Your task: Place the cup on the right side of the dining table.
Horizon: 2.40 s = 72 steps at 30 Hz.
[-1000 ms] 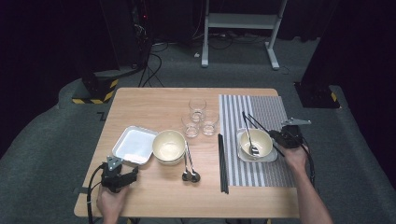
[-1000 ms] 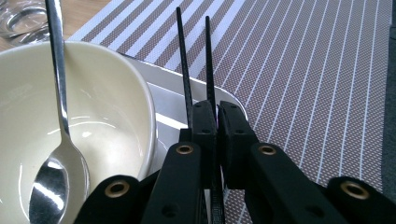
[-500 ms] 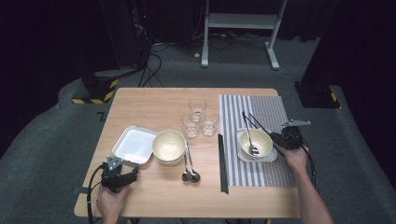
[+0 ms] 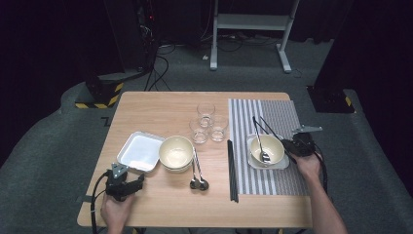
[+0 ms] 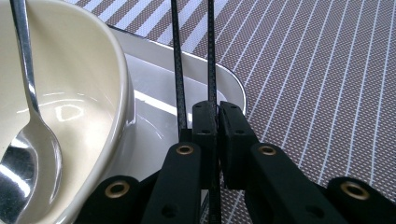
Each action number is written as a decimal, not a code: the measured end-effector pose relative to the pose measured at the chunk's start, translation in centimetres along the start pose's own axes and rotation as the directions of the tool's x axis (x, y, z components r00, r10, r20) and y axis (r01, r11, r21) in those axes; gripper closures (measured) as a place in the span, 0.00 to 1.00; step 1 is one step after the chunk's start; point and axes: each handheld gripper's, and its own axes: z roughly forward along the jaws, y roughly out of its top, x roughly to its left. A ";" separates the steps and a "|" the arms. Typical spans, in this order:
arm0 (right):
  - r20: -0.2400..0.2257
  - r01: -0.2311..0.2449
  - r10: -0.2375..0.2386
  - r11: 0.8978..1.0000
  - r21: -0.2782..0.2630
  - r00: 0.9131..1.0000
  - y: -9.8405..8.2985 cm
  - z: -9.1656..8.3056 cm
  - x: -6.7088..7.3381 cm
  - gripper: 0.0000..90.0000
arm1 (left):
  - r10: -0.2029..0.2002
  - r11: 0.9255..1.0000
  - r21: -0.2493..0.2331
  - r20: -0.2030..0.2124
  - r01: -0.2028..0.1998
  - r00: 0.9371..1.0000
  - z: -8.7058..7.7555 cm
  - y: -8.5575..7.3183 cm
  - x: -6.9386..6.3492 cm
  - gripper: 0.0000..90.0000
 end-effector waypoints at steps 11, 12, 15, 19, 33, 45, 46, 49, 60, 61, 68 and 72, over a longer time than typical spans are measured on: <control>-0.004 0.012 -0.012 1.000 0.004 1.000 0.1 0.1 0.1 0.95 | 0.001 1.000 0.000 0.001 -0.001 1.000 0.0 0.0 0.0 0.28; -0.005 0.013 -0.013 1.000 0.004 1.000 0.1 0.1 0.1 0.95 | 0.001 1.000 0.000 0.001 -0.001 1.000 0.0 0.0 0.0 0.28; -0.006 0.017 -0.017 1.000 0.004 1.000 0.1 0.1 0.2 0.95 | 0.001 1.000 -0.001 0.001 -0.001 1.000 0.0 0.0 0.0 0.28; -0.012 0.019 -0.019 1.000 0.006 1.000 0.1 0.1 0.2 0.95 | 0.001 1.000 -0.001 0.002 -0.001 1.000 0.0 0.0 0.0 0.28; -0.037 0.012 -0.011 1.000 0.000 0.999 0.0 0.0 0.2 0.91 | 0.004 1.000 -0.001 0.003 -0.003 1.000 0.0 0.0 0.0 0.29; -0.013 -0.006 0.006 0.999 -0.033 1.000 0.2 -0.5 0.1 1.00 | 0.004 1.000 -0.001 0.003 -0.004 1.000 0.0 0.0 0.0 0.28; -0.008 -0.006 0.006 0.999 -0.032 1.000 0.2 -0.5 0.1 1.00 | 0.004 1.000 -0.001 0.003 -0.004 1.000 0.0 0.0 0.0 0.29; 0.012 -0.008 0.008 1.000 -0.022 1.000 0.4 -0.3 0.2 1.00 | 0.004 1.000 -0.001 0.003 -0.004 1.000 0.0 0.0 0.0 0.28; 0.017 -0.014 0.014 1.000 0.007 1.000 0.4 0.2 0.3 1.00 | 0.004 1.000 -0.001 0.003 -0.004 1.000 0.0 0.0 0.0 0.29; 0.013 -0.014 0.014 1.000 0.008 1.000 0.4 0.2 0.3 1.00 | 0.003 1.000 -0.001 0.003 -0.003 1.000 0.0 0.0 0.0 0.29; 0.011 -0.009 0.009 1.000 0.000 1.000 0.4 0.2 0.4 1.00 | 0.003 1.000 -0.001 0.003 -0.003 1.000 0.0 0.0 0.0 0.29; 0.031 -0.017 0.018 0.999 -0.035 0.999 0.2 -0.5 0.6 0.99 | 0.003 1.000 -0.001 0.003 -0.003 1.000 0.0 0.0 0.0 0.29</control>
